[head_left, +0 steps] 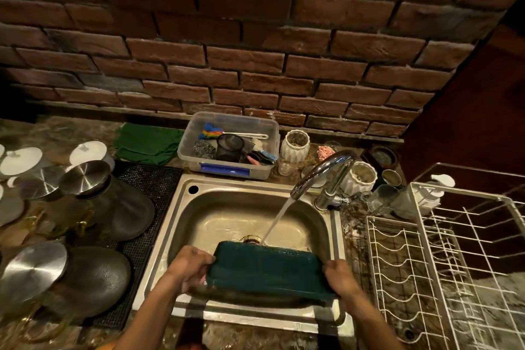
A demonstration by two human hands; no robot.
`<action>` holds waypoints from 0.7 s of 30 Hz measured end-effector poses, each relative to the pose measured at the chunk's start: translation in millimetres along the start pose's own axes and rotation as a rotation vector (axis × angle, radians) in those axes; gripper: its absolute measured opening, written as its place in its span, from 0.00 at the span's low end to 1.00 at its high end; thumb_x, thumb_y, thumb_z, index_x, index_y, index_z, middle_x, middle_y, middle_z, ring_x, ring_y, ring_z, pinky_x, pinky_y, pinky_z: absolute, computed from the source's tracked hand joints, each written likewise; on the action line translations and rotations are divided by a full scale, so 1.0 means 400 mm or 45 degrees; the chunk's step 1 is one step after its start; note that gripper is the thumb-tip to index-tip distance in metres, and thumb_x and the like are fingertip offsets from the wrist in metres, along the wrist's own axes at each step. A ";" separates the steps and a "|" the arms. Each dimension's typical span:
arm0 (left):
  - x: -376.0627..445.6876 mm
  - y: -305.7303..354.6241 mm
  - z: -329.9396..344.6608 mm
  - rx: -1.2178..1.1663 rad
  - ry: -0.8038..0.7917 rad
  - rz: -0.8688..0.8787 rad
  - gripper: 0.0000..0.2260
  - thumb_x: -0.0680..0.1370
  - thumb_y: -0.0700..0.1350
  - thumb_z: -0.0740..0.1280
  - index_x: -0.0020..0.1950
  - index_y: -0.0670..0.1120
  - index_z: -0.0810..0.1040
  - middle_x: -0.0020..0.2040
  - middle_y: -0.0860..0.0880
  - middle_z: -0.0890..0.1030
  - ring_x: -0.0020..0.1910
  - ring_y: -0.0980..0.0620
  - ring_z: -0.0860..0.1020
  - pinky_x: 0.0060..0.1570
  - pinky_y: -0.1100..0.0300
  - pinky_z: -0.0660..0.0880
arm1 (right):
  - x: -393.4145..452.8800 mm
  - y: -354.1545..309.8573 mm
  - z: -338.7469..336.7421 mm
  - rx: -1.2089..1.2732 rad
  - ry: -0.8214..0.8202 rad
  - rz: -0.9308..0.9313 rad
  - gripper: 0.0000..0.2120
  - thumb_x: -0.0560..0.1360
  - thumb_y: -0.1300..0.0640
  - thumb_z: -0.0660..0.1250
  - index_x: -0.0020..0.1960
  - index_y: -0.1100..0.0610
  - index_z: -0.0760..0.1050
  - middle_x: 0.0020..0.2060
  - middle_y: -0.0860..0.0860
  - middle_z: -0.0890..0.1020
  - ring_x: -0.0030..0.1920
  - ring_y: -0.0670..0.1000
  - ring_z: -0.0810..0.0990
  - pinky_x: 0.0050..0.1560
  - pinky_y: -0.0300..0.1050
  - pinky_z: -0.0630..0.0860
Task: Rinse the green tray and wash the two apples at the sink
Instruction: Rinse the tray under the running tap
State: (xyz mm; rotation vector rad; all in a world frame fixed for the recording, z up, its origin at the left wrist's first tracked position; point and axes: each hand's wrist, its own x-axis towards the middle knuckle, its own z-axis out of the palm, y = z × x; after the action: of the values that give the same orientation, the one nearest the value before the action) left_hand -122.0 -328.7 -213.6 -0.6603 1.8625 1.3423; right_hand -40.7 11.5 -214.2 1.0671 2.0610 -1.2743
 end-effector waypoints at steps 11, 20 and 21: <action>-0.110 -0.001 0.001 0.070 -0.040 0.072 0.17 0.77 0.33 0.67 0.28 0.41 0.73 0.25 0.44 0.71 0.22 0.51 0.70 0.25 0.63 0.66 | -0.063 0.046 -0.025 0.070 0.116 -0.056 0.11 0.80 0.67 0.58 0.40 0.61 0.73 0.39 0.59 0.77 0.40 0.56 0.77 0.39 0.47 0.72; -0.248 -0.073 0.058 0.179 0.061 0.287 0.16 0.79 0.33 0.66 0.30 0.39 0.72 0.18 0.51 0.68 0.14 0.58 0.65 0.17 0.70 0.59 | -0.159 0.172 -0.010 0.238 0.108 -0.135 0.13 0.82 0.65 0.58 0.51 0.60 0.82 0.46 0.60 0.86 0.45 0.55 0.85 0.47 0.47 0.82; -0.257 -0.089 0.070 0.186 0.087 0.310 0.16 0.79 0.33 0.66 0.31 0.39 0.72 0.17 0.53 0.68 0.14 0.59 0.65 0.16 0.69 0.60 | -0.168 0.194 -0.006 0.286 0.137 -0.137 0.13 0.82 0.65 0.58 0.56 0.61 0.81 0.49 0.60 0.86 0.49 0.57 0.84 0.53 0.51 0.81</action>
State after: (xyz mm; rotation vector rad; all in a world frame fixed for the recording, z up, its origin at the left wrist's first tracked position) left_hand -26.2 -314.8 -156.7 -0.4190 2.1275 1.3313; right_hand 61.3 9.6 -203.5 1.1579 2.1167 -1.5640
